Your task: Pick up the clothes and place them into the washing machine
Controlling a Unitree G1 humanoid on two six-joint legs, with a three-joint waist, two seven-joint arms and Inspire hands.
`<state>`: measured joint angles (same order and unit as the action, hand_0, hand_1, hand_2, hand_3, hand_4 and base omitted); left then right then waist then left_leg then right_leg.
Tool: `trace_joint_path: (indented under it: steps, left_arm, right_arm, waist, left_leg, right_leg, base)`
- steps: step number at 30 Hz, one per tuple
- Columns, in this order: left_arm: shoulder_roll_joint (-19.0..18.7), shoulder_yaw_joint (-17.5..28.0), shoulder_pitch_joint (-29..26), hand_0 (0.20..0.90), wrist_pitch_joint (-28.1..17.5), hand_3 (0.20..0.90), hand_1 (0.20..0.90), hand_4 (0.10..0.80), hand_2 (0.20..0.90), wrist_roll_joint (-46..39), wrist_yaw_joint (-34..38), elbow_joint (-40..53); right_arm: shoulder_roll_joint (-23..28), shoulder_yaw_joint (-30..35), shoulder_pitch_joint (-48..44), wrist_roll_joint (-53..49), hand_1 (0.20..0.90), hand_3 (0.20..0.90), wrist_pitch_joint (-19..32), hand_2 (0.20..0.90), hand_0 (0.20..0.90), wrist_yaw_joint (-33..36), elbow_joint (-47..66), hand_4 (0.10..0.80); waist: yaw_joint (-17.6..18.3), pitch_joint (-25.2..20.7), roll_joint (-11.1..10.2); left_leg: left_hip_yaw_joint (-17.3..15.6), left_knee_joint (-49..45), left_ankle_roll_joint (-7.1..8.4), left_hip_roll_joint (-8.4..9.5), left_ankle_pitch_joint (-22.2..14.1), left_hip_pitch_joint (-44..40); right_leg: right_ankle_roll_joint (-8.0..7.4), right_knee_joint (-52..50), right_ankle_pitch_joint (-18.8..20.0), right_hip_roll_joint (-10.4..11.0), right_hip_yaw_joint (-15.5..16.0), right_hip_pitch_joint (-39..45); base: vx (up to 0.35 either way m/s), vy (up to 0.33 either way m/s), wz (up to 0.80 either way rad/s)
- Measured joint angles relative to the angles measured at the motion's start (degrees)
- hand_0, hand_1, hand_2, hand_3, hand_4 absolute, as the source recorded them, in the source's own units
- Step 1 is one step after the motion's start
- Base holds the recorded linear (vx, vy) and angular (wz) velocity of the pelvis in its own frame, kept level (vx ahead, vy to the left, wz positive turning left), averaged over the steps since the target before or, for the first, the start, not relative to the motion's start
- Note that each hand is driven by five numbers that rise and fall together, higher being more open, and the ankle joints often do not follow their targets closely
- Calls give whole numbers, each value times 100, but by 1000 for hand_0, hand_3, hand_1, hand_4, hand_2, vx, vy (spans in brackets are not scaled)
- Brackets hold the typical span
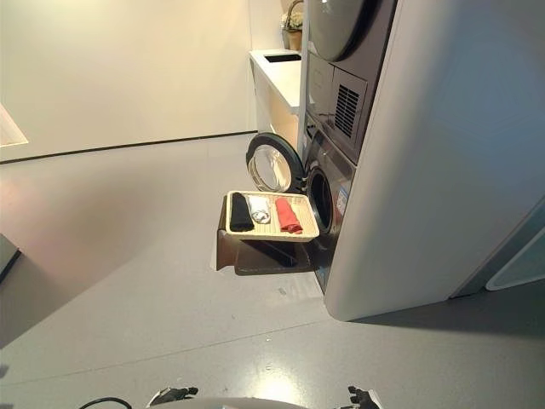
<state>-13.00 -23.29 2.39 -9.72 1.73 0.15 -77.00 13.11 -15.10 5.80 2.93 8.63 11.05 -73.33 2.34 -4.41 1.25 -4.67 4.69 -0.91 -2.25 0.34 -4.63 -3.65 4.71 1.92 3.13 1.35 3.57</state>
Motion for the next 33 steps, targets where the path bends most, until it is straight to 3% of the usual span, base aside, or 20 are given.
trace_joint_path:
  steps: [33]
  left_arm:
    - [7,3,8,900,58,900,900,800,900,-18,-1,-4]
  right_arm:
    - [2,-1,7,0,900,900,-10,900,900,-19,-13,800]
  waist:
    - [0,-42,3]
  left_leg:
    - [8,18,1,0,-1,6]
  right_leg:
    - [0,0,0,4,7,-4]
  base:
    - [0,0,0]
